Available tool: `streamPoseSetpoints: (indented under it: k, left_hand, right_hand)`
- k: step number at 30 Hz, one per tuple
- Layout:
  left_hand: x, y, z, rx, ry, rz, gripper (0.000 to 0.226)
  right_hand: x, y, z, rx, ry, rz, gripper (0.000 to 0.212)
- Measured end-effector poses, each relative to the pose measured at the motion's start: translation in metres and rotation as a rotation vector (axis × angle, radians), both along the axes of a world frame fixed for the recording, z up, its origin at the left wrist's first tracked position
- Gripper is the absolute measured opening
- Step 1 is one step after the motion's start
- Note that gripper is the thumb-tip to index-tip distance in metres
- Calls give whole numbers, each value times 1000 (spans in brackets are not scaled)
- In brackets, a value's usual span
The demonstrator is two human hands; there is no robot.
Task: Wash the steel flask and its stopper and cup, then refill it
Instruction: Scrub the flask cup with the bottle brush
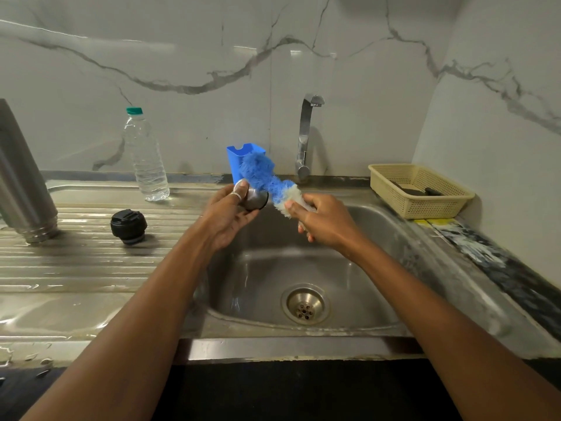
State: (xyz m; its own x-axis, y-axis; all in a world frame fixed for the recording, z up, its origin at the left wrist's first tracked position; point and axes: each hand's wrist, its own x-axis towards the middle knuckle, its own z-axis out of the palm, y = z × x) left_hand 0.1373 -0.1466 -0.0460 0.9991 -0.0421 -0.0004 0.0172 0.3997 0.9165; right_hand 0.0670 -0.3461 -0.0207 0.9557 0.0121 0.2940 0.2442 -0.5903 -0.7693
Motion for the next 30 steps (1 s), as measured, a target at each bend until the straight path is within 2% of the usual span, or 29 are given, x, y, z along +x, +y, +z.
streamPoseSetpoints:
  k: [5,15,20,25,30]
  left_hand:
    - [0,-2,2,-33,28,23,34]
    - [5,-1,0,0,14,27,31]
    - [7,2,-3,-9,42,63,40]
    - [9,1,-5,48,8,84,50]
    - [11,1,-5,12,1,86,43]
  right_hand:
    - [4,-1,-6,-58,-2,-83,31]
    - [4,-2,-6,20,12,-9,32]
    - [8,-1,-11,-2,21,-70,33]
    - [7,-1,-7,57,27,-10,29]
    - [6,0,-7,9,-14,-37,33]
